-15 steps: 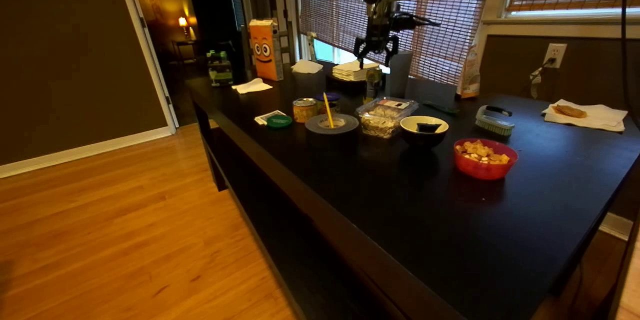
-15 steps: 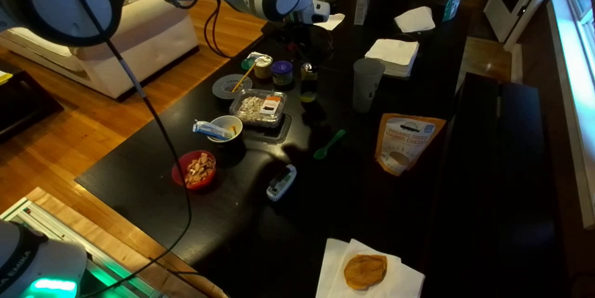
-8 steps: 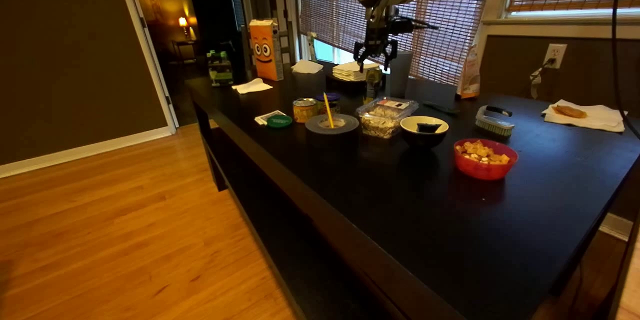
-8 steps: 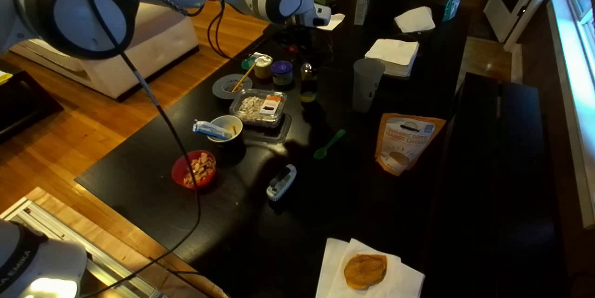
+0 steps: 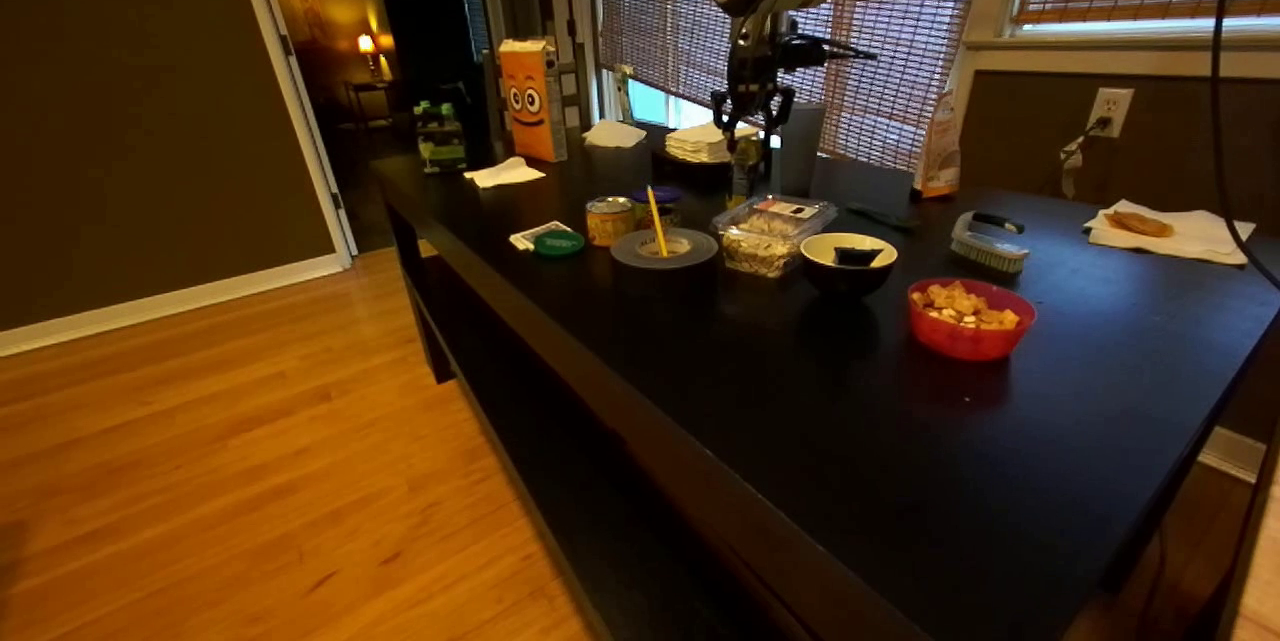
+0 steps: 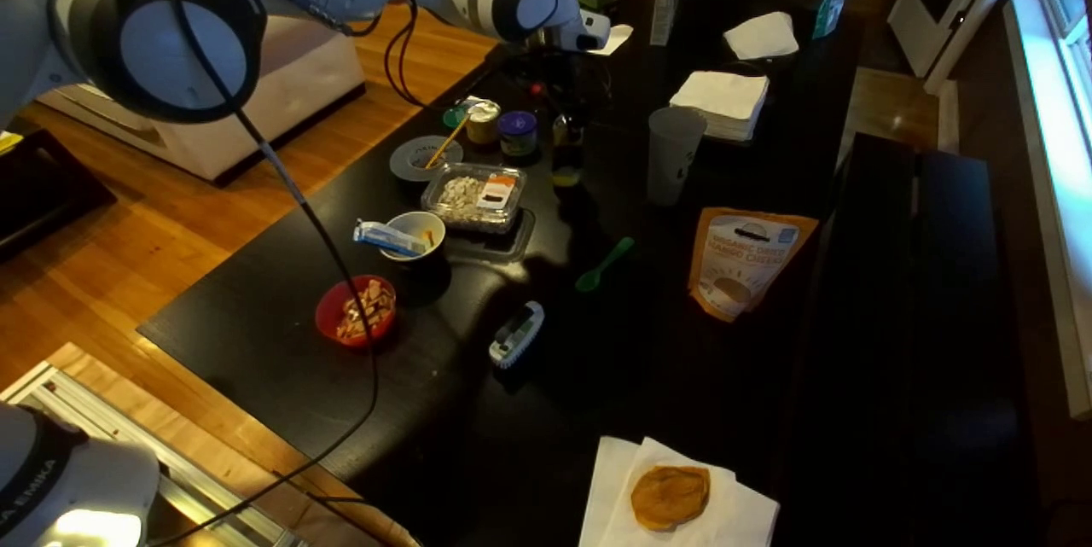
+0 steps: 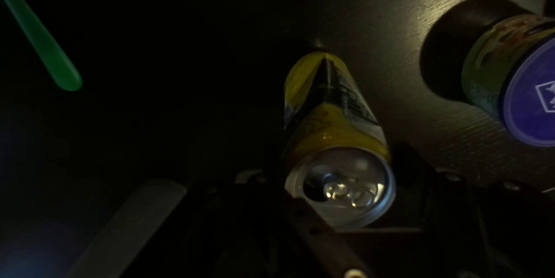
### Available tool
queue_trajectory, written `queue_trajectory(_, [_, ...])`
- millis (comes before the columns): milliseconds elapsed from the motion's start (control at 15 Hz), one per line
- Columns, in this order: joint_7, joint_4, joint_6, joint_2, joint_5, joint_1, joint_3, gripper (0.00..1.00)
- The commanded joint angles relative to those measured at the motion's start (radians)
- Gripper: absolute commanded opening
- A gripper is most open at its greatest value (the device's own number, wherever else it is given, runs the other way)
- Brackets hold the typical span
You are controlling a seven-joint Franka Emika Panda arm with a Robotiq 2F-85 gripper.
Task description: Move the yellow can to the right
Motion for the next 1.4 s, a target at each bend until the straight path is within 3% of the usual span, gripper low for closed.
queue_trajectory(0, [0.022,0.07,-0.043,0.04,0.002,-0.005,-0.003,0.54])
queue_trajectory(67, [0.024,0.069,-0.045,0.038,0.001,-0.003,-0.004,0.44])
queue_trajectory(200, [0.036,0.05,-0.063,0.015,-0.007,0.004,-0.014,0.38])
queue_trajectory(933, [0.16,-0.119,-0.226,-0.189,-0.006,0.018,-0.101,0.38])
queue_trajectory(1333, [0.237,-0.303,-0.167,-0.28,0.014,-0.001,-0.146,0.38])
